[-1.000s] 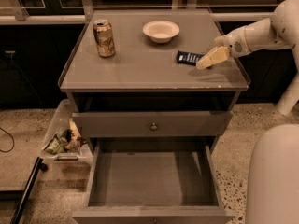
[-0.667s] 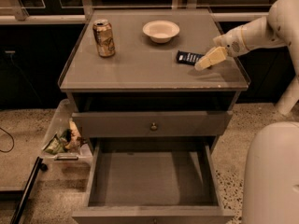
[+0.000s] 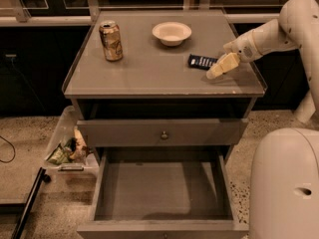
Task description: Place rxbar blueberry into middle drawer
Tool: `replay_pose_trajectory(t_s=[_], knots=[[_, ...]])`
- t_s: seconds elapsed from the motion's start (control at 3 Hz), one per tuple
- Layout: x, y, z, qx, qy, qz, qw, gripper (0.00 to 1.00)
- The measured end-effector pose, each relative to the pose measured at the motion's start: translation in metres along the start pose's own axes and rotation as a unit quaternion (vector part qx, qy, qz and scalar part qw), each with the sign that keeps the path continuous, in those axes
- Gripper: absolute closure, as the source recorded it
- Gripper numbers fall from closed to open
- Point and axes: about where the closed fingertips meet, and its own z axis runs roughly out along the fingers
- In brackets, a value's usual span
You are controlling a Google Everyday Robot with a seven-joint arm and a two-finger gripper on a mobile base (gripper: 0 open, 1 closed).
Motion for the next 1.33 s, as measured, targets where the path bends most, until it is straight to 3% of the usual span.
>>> replay_pose_trajectory(t_s=[1.33], knots=[[0.0000,0.0000,0.0002,0.000,0.000,0.000,1.0000,0.89]])
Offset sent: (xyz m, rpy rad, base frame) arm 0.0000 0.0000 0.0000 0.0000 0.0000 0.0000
